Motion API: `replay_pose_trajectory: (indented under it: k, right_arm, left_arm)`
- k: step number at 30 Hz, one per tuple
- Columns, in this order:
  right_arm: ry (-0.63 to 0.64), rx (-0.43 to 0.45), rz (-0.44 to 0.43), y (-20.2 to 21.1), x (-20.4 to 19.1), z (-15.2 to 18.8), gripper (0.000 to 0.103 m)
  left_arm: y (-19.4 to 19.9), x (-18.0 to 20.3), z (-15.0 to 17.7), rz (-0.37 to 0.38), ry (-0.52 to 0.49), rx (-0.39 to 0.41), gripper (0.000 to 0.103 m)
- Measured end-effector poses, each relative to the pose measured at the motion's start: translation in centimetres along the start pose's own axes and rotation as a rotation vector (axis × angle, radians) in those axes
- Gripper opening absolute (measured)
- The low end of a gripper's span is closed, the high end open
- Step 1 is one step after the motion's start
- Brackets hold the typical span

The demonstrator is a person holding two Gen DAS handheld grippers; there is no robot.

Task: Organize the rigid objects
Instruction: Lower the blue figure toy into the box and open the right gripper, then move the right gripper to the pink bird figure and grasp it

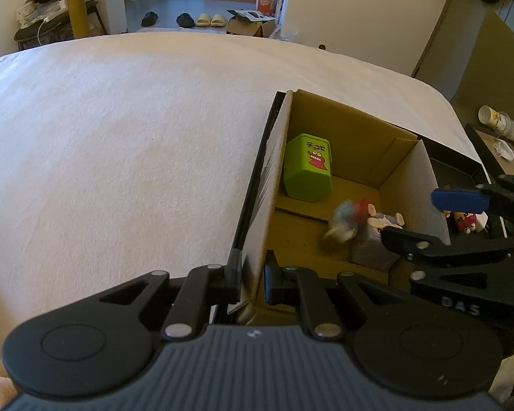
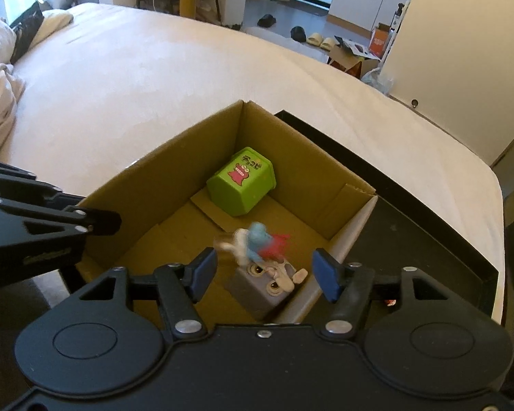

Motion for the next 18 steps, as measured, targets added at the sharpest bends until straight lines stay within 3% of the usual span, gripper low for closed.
replay_pose_trajectory:
  k: [18]
  right_arm:
    - [-0.178, 0.009, 0.049, 3.3, 4.4, 3.8, 0.063]
  left_arm:
    - [-0.1, 0.3, 0.1, -0.02, -0.009, 0.003, 0.011]
Point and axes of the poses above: each gripper's, at about its wrist camera, not at the fingertips, and y roughly against the way its jaws point, x to its right, z to its underside, the point moved 5 cm from there along -y, roughly the way its jaws point, and after that the axes turned 12 degrees about y, right-handed, at the moved point
